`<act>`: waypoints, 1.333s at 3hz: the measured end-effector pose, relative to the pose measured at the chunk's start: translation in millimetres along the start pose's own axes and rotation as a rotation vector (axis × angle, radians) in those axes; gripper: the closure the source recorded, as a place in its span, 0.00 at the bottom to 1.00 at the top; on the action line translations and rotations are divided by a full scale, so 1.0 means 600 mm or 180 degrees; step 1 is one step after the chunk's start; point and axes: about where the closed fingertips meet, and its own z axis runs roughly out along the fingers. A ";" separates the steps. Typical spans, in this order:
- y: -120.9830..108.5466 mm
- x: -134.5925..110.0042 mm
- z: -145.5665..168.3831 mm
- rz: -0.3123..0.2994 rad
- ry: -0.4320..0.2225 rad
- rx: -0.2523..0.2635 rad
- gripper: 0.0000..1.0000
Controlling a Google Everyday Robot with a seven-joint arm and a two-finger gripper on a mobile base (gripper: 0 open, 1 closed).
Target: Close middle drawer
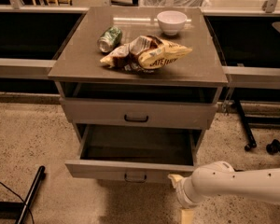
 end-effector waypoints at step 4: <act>-0.161 0.057 0.029 0.0440 -0.0133 0.0460 0.51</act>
Offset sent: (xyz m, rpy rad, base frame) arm 0.0902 -0.0126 -0.0251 0.1160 -0.0356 -0.0812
